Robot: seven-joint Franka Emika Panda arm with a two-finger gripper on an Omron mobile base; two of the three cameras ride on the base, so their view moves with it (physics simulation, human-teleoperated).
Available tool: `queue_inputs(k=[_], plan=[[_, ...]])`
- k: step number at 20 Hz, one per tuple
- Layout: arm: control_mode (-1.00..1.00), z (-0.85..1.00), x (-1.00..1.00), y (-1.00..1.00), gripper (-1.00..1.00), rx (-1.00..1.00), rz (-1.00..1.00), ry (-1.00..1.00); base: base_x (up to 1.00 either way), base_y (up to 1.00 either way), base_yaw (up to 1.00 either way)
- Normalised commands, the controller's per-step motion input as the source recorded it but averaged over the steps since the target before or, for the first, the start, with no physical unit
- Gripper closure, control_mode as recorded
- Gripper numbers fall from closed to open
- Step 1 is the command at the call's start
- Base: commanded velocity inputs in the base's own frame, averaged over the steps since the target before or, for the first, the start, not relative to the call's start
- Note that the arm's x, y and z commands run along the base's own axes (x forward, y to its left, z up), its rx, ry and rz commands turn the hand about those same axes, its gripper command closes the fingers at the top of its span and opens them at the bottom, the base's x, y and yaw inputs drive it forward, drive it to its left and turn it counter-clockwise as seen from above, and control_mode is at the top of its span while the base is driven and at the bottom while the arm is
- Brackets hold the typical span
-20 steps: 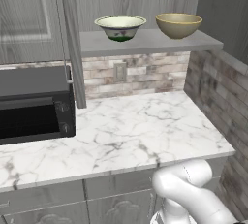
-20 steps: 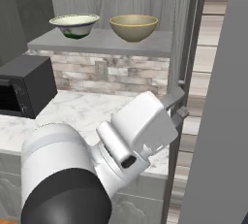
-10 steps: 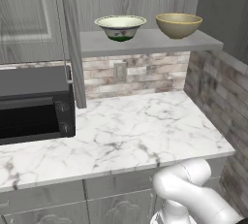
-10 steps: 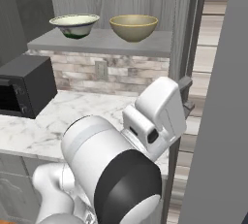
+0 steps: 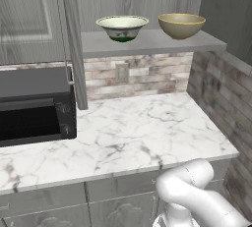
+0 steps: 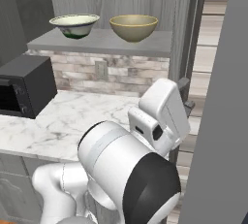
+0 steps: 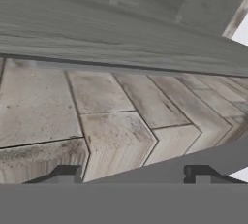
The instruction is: Open the cabinet. Pick the bowls from the counter and place them in the cabinet. Then close the cabinet.
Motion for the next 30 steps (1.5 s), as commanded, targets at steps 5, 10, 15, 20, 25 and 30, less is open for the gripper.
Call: queue_inputs(k=[5, 10, 15, 20, 25, 30], plan=[[-1.00, 0.00, 0.09, 0.19, -1.00, 0.00, 0.01, 0.25, 0.00, 0.00, 0.00], [-1.00, 0.01, 0.28, 0.26, -1.00, 0.11, 0.00, 0.30, 0.00, 0.00, 0.00], [-1.00, 0.00, 0.02, 0.42, -1.00, 0.33, 0.01, 0.22, 0.00, 0.00, 0.00], [-1.00, 0.01, -0.20, 0.36, -1.00, 0.38, 0.05, 0.01, 0.00, 0.00, 0.00], [-1.00, 0.28, 0.00, 0.01, -1.00, 0.29, 0.09, 0.00, 0.00, 0.00, 0.00], [-1.00, 0.41, 0.00, -0.01, -1.00, 0.21, 0.07, 0.04, 0.00, 0.00, 0.00]])
